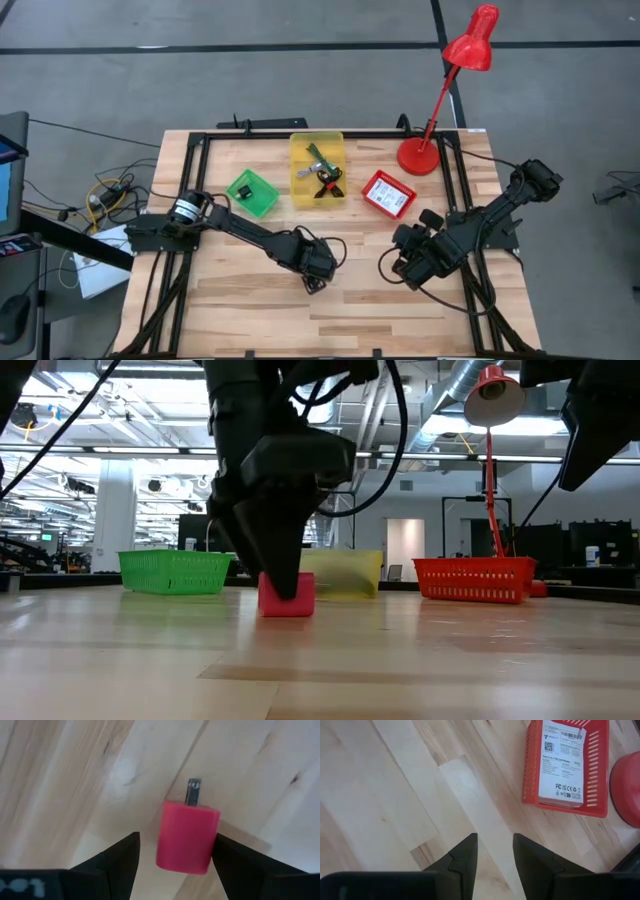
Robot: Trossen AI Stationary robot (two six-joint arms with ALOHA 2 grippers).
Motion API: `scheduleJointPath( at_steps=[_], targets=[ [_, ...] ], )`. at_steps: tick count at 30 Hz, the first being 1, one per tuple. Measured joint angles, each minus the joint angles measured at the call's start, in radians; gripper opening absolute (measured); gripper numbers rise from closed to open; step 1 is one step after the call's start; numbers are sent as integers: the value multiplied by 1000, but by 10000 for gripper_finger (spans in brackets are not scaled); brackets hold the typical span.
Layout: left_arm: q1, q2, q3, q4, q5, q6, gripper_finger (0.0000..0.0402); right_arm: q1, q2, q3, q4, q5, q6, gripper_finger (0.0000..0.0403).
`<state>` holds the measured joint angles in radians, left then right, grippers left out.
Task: Pick and place items into bin
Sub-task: Put the pink charger adapter into the green bin
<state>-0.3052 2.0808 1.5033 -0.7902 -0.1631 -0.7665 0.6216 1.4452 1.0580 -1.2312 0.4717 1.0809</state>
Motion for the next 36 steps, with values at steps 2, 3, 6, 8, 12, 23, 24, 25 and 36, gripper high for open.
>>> scheduleJointPath(
  at_steps=[2, 3, 6, 8, 12, 23, 24, 25, 36],
  targets=[
    [2, 0, -10, -1, 0, 11, 231, 0, 0, 0, 7, 0, 0, 121],
    [4, 0, -16, -1, 1, 17, 231, 0, 0, 0, 11, 0, -5, 121],
    [9, 0, -17, -7, 0, 28, 230, 0, 0, 0, 25, 0, -14, 121],
    [10, 0, -17, -5, -7, 32, 225, 0, 0, 0, 27, 0, -16, 121],
    [12, 0, -17, -5, -33, 53, 201, 0, 0, 0, 32, 0, -16, 121],
    [11, 0, -17, -9, -88, 101, 136, 0, 0, 0, 35, 0, -19, 121],
    [11, 0, -17, -12, -92, 101, 136, 0, 0, 0, 35, 0, -19, 121],
    [11, 0, -17, -19, -97, 100, 136, 0, 0, 0, 35, 0, -19, 121],
    [9, 0, 37, -431, -223, 33, 136, -28, 0, 0, 37, 6, -55, 121]
  ],
)
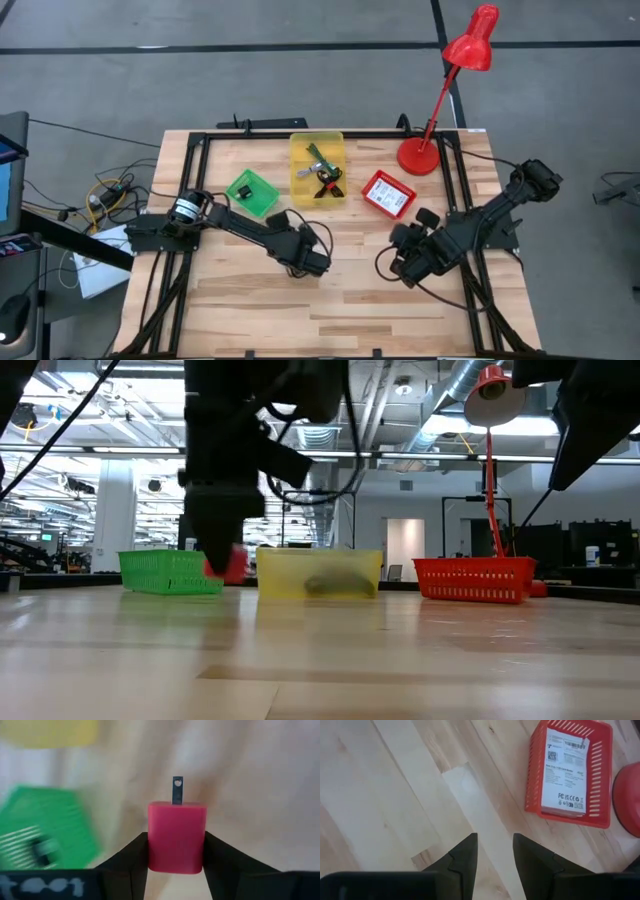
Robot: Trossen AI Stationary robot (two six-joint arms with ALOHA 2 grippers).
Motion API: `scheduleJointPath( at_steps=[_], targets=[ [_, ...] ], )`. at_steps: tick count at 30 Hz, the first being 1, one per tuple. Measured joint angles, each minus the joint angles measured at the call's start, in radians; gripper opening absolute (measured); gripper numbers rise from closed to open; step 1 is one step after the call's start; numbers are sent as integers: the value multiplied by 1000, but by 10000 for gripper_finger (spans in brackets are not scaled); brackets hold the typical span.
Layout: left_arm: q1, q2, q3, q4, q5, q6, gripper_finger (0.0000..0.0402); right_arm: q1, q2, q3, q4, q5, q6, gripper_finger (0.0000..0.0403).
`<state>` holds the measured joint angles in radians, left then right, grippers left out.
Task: Pick and place items into bin
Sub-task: Put the pink charger adapter into the green bin
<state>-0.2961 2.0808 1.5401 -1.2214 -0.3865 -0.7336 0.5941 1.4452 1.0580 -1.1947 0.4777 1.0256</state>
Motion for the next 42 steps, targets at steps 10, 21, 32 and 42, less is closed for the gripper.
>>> scheduleJointPath(
  at_steps=[10, 21, 32, 42],
  targets=[
    [-3, -25, 123, -340, -214, -86, 136, -77, 0, 0, 51, 2, -97, 121],
    [86, -58, 54, -349, -273, -32, 139, -112, 0, 0, 97, -8, -162, 121],
    [170, -176, -264, -353, -250, -90, 138, -110, 0, 0, 97, -9, -171, 121],
    [193, -211, -366, -284, -283, -84, 145, -138, 0, 0, 97, -8, -170, 121]
  ],
)
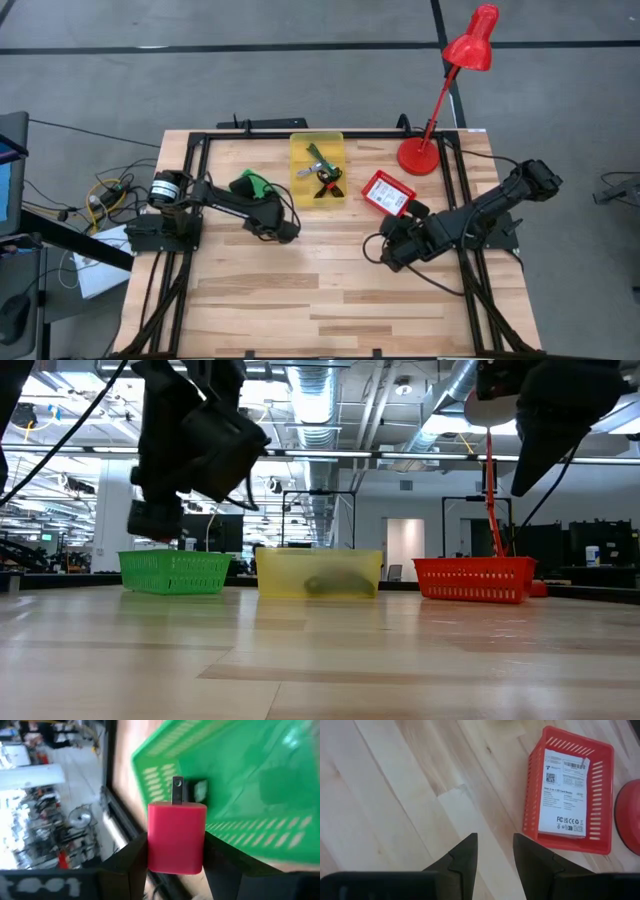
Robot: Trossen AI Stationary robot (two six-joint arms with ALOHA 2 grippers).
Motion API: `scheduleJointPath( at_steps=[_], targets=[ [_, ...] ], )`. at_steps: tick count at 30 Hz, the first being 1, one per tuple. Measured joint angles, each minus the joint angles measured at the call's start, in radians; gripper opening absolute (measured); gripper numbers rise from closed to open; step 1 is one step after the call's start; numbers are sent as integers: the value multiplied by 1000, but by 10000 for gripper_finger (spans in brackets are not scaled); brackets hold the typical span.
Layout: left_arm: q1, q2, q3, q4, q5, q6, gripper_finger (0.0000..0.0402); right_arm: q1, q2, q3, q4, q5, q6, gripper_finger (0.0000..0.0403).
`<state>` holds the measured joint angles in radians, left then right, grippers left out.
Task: Pick and place items into bin
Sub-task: Put the pink charger adapter into the green bin, then return to Home Position
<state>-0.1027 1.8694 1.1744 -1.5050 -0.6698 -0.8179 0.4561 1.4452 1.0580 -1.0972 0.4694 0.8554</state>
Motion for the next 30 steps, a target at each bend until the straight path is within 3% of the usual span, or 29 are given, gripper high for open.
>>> scheduleJointPath(
  at_steps=[7, 16, 30],
  targets=[
    [0, 0, 0, 123, -35, 69, 147, -18, 0, 0, 16, 0, 0, 121],
    [0, 1, 0, 136, -98, 37, 151, -28, 0, 0, 45, -1, 2, 121],
    [2, 1, 0, 135, -151, -3, 228, -26, 0, 0, 64, -1, 35, 121]
  ],
)
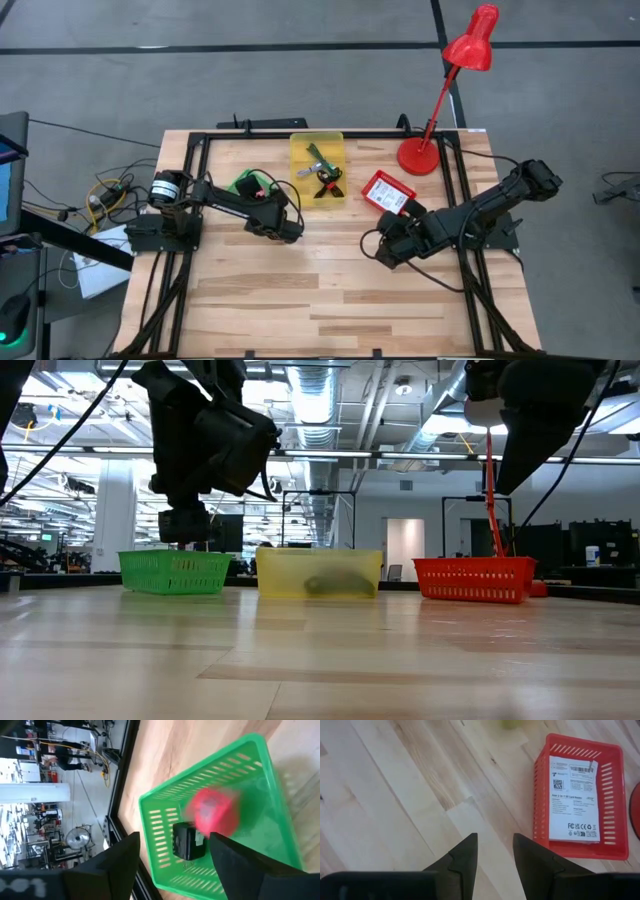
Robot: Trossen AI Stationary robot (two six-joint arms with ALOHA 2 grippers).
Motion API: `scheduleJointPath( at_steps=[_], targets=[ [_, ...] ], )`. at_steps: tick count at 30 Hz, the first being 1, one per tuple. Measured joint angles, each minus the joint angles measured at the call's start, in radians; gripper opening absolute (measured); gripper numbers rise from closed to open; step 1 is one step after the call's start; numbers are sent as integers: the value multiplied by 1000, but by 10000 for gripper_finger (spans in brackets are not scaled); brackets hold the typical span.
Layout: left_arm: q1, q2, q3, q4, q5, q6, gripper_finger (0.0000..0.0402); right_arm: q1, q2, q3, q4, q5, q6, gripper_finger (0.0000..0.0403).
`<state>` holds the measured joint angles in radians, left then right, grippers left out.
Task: Pick and place items into bin
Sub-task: Return to Home Position
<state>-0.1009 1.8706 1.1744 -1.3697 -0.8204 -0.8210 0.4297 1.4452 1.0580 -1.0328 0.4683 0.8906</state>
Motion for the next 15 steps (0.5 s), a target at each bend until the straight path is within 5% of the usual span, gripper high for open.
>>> scheduleJointPath(
  at_steps=[8, 15],
  targets=[
    [0, 0, 1, -14, 26, 102, 228, 0, 0, 0, -1, -1, -6, 121],
    [0, 1, 1, -69, 211, 332, 226, 0, 0, 0, -6, -58, -8, 121]
  ],
)
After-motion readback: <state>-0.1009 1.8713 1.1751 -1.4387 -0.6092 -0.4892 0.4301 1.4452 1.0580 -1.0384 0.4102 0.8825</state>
